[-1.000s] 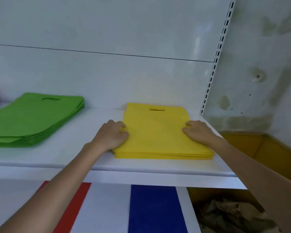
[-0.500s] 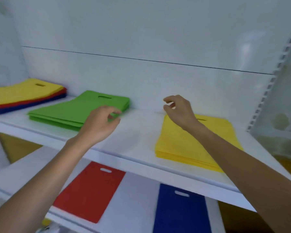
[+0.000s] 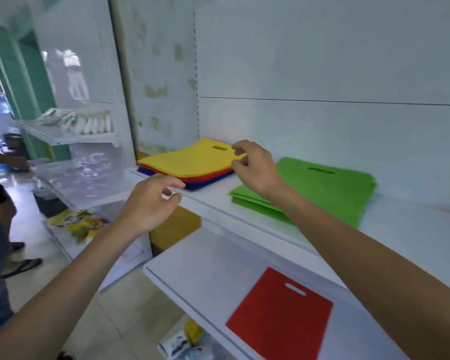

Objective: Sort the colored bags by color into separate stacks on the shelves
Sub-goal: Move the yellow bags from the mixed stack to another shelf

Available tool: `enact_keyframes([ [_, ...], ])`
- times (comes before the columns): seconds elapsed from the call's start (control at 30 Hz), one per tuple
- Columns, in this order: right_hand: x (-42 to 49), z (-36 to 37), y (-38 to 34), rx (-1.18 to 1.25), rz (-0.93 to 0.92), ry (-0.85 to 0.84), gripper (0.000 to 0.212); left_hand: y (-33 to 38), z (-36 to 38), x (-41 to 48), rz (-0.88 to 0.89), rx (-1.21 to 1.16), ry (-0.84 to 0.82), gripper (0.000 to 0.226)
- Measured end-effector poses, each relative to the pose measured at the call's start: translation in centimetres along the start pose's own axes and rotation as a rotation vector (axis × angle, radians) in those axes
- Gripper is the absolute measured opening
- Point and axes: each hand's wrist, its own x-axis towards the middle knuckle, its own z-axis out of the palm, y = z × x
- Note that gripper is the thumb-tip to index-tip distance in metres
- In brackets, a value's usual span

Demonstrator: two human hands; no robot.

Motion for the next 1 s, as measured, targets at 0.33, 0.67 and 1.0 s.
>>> enact_keyframes([
  [0.33,6.5,8.9,-1.5,-0.037,0.059,-0.031,0.035,-9.4,-1.2,6.1,0.006,-0.090,-0.062,0.023],
  [0.67,16.8,14.5,0.2,-0.079,0.061,-0.012,0.030,-16.2,-1.1,15.2,0.030,-0.119,-0.069,0.022],
  [1.0,20.7,15.3,4.4,-0.221,0.194,0.096,0.028,-20.5,1.1,25.2,0.155,-0.114,-0.123,0.022],
])
